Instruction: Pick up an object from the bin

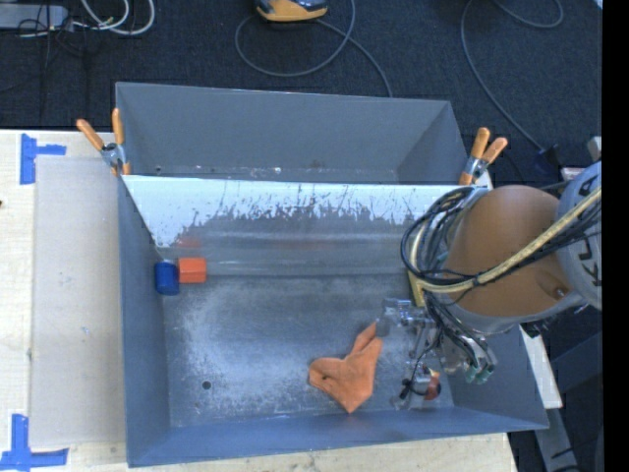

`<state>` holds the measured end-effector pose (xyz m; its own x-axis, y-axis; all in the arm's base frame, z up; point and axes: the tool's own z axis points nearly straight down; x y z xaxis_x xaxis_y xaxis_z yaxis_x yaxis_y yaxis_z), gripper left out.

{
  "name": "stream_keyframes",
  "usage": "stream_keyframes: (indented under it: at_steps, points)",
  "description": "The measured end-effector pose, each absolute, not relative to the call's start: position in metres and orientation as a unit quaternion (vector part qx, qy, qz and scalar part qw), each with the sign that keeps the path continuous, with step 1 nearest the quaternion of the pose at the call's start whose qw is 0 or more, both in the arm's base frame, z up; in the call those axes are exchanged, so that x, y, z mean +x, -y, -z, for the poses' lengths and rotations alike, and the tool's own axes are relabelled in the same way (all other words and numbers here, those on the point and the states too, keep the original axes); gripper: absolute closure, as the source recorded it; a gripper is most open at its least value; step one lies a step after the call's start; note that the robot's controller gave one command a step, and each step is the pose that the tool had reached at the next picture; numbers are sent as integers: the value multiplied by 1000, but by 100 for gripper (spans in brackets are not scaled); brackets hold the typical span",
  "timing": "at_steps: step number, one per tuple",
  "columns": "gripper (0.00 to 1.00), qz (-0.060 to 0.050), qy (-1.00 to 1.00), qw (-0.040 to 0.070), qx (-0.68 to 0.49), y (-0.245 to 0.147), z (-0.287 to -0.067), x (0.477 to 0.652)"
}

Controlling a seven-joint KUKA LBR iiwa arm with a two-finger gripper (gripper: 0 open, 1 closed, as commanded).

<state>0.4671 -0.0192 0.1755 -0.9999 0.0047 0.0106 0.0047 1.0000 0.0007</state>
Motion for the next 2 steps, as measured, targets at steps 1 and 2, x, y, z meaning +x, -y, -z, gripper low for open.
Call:
stream_keyframes:
  at_steps: [1, 2]
  points:
    - [0, 0, 1000, 1, -2, 19, -179, 469]
    - [0, 0, 1000, 0, 27, 16, -132, 474]
